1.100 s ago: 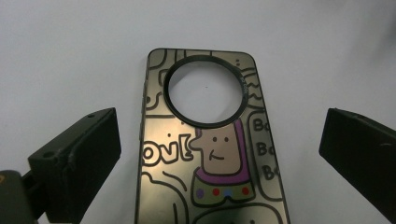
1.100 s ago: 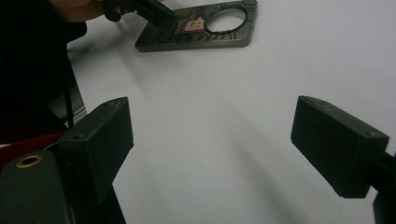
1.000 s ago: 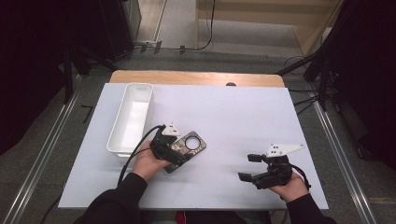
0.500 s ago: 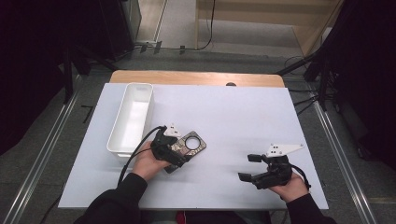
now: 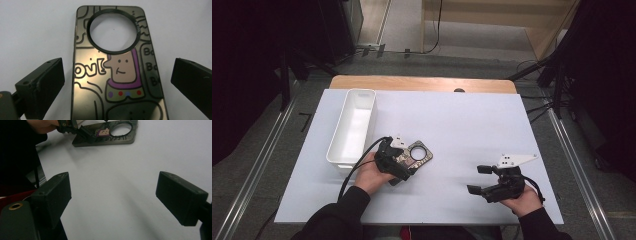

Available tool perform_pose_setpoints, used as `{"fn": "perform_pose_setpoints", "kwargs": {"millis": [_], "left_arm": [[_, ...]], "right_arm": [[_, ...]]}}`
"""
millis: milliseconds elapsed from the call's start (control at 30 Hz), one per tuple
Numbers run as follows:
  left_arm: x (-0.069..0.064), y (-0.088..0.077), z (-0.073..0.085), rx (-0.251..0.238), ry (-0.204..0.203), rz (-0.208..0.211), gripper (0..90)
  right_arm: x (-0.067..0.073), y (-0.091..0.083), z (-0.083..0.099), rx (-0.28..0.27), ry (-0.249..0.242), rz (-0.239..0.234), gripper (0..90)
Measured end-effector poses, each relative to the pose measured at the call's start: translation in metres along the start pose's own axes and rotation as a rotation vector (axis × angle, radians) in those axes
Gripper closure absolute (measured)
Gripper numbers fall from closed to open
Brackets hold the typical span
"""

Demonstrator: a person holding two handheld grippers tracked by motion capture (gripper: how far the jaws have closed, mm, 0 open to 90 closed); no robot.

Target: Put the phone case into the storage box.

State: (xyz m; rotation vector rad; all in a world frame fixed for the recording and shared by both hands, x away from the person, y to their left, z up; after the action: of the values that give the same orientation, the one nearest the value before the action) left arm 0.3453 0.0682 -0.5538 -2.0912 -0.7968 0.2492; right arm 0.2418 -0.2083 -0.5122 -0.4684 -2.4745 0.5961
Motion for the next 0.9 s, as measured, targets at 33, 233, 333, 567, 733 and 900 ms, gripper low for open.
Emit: {"fn": "perform_pose_setpoints", "kwargs": {"millis": [33, 233, 333, 567, 733, 900], "left_arm": [[-0.0004, 0.001, 0.0007, 0.004, 0.001, 0.002, 0.0], [-0.0015, 0.0041, 0.0035, 0.029, 0.016, -0.005, 0.0], [-0.0017, 0.0043, 0.0035, 0.028, 0.016, -0.007, 0.0], [-0.0036, 0.0058, 0.0044, 0.025, 0.02, -0.043, 0.0], [-0.0045, 0.0062, 0.0052, 0.02, 0.037, -0.048, 0.0], [-0.0048, 0.0064, 0.0057, 0.015, 0.037, -0.054, 0.0]], "right_arm": [[0.0, 0.0001, 0.0, 0.0, 0.0, 0.0, 11.9], [-0.0001, 0.0001, 0.0001, 0.001, 0.0, 0.0, 11.9], [-0.0002, 0.0001, 0.0001, -0.001, 0.0, -0.001, 12.0], [-0.0003, 0.0, 0.0003, 0.0, 0.001, 0.0, 11.9], [-0.0003, 0.0, 0.0002, 0.001, 0.0, 0.001, 12.0], [0.0, 0.0, 0.0006, 0.005, 0.004, 0.001, 11.9]]}}
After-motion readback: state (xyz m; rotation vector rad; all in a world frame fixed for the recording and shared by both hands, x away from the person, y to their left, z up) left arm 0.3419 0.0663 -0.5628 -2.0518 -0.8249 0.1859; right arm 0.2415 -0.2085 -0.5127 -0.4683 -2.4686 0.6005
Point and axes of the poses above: each handheld gripper's, and its own axes: y roughly forward along the jaws, z roughly out of its underside, x roughly to its left, the point moved 6 cm from there along y, roughly forward along the jaws, and after that the axes turned 11 degrees about -z, right-handed, at the moved point
